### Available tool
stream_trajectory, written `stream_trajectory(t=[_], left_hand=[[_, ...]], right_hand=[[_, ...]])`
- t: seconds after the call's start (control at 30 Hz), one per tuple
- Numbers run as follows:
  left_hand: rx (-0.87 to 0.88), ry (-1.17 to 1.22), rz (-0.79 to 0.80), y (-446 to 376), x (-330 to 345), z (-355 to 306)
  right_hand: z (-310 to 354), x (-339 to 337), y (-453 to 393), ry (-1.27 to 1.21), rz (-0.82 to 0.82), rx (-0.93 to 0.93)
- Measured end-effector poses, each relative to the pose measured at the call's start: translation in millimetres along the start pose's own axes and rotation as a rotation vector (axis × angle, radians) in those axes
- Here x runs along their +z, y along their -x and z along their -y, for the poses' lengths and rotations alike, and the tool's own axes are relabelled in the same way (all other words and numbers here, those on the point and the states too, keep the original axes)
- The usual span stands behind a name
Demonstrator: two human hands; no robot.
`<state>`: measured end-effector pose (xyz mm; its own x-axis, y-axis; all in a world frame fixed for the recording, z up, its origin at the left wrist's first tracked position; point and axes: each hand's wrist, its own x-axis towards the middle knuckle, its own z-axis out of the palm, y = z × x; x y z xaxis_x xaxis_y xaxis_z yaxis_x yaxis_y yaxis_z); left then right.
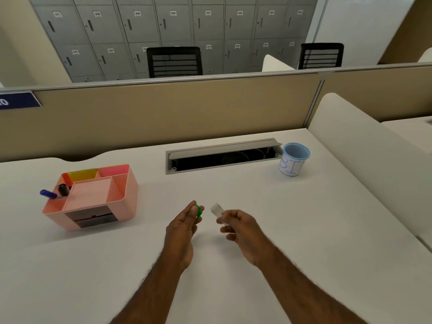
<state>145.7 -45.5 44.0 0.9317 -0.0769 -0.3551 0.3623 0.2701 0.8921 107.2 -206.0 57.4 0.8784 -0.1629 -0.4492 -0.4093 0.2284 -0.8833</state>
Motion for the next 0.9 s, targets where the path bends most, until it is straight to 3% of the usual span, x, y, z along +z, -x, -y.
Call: stream_trajectory(t=[0.17,0.9], left_hand=[[0.017,-0.003,-0.001,7,1,-2],[0.078,0.003,0.073,50,-5,-7]], right_hand=[[-9,19,24,0.185,0.005,-0.024],[-15,35,57,0.198,-0.046,-0.206]])
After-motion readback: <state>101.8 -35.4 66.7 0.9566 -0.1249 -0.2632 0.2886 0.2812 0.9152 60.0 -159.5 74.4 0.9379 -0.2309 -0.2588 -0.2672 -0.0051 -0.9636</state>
